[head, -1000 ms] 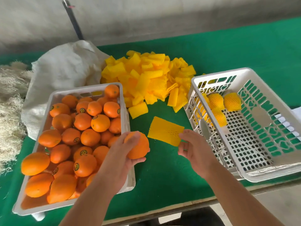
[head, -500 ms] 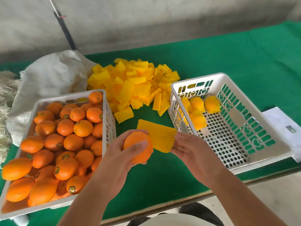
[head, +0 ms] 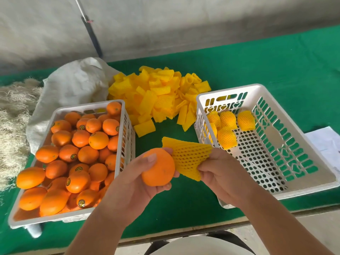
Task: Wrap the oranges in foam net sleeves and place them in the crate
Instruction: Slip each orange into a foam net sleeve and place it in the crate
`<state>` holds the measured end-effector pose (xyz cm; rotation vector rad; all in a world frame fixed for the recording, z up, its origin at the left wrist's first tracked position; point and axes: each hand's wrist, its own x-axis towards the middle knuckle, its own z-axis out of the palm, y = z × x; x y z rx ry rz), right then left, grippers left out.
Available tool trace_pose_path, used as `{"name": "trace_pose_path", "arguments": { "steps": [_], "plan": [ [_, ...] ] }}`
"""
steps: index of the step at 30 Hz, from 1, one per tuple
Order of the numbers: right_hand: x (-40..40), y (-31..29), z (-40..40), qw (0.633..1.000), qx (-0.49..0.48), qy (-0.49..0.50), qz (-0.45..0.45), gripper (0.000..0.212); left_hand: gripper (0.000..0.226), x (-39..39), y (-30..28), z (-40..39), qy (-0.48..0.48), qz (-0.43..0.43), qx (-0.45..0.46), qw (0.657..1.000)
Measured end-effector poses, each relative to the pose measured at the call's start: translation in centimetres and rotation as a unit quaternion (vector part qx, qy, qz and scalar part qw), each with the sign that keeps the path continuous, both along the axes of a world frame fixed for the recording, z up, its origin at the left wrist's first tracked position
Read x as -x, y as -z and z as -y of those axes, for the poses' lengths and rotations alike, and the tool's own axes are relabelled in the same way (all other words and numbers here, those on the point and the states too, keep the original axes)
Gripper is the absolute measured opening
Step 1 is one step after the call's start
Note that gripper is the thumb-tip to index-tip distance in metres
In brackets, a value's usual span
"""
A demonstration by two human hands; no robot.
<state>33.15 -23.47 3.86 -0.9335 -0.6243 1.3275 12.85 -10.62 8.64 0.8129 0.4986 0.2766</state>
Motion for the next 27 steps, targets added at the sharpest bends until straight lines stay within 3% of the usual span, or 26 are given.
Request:
{"name": "trace_pose_path", "arguments": {
  "steps": [2,4,9,15,19,24,27],
  "plan": [
    [0.1,0.5,-0.4,0.992,0.034,0.042,0.114,0.029,0.063,-0.1,0.1,0.3,0.024,0.004,-0.008,1.0],
    [-0.2,0.9,-0.6,0.985,0.051,0.04,0.157,0.033,0.062,-0.2,0.0,0.8,0.047,0.021,-0.005,0.999],
    [-1.0,0.0,-0.5,0.995,0.008,0.073,0.06,0.026,0.068,-0.2,-0.6,0.5,0.041,0.073,0.045,0.995],
    [-0.9,-0.4,-1.2,0.991,-0.01,0.062,0.118,0.026,0.063,-0.6,-0.8,0.6,0.118,0.128,0.117,0.978],
    [-0.4,-1.6,-1.4,0.988,-0.013,0.091,0.122,0.017,0.071,-0.8,-1.3,0.7,0.098,0.058,0.04,0.993],
    [-0.2,-2.2,-0.7,0.998,-0.055,0.015,0.018,0.029,0.077,-0.7,-3.3,0.6,0.1,-0.004,-0.05,0.994],
    [-0.7,-2.0,-0.9,0.996,-0.072,-0.017,0.041,0.031,0.078,-0.8,-4.3,0.7,0.111,-0.05,-0.087,0.989]
  ]
}}
